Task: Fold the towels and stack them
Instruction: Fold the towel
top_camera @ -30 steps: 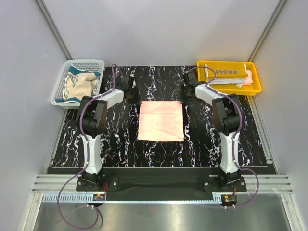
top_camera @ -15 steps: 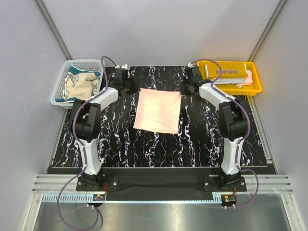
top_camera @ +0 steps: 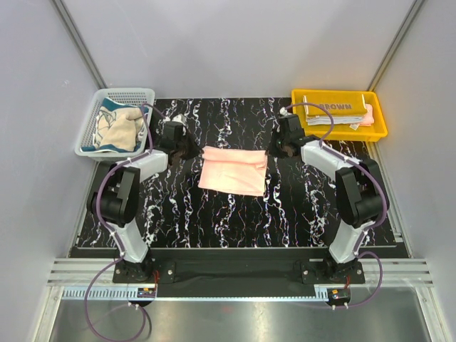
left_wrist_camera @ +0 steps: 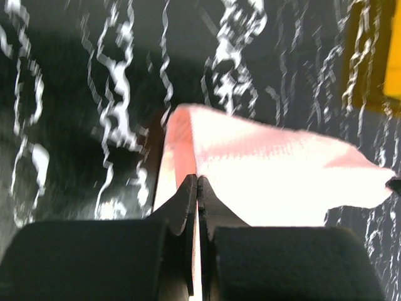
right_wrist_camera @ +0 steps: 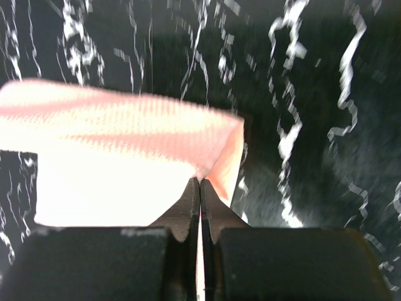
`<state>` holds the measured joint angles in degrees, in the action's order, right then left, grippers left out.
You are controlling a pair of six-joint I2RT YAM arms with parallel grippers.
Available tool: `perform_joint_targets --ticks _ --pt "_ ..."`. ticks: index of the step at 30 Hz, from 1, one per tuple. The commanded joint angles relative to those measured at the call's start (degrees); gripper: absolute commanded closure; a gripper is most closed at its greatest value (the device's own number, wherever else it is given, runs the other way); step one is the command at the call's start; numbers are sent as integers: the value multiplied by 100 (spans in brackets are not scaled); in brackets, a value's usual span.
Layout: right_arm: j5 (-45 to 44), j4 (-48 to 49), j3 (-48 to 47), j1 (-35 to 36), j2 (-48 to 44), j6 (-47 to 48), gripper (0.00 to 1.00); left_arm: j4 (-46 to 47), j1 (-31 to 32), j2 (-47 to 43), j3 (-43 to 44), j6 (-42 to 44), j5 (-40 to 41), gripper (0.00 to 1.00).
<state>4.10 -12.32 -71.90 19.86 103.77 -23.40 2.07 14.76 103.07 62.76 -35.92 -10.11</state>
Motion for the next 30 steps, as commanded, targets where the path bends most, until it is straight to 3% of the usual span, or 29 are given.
perform_joint_targets --ticks 1,10,23,30 --pt "3 309 228 159 -532 -121 100 655 -17 -480 -360 -99 -9 100" --pt "-216 309 572 282 -779 -95 100 962 0 -894 -959 -249 -35 100" --pt "-867 -96 -878 247 73 1091 99 550 -9 -288 7 -187 -140 100" --pt "-770 80 -721 247 153 1118 100 444 0 -181 149 -134 -167 100"
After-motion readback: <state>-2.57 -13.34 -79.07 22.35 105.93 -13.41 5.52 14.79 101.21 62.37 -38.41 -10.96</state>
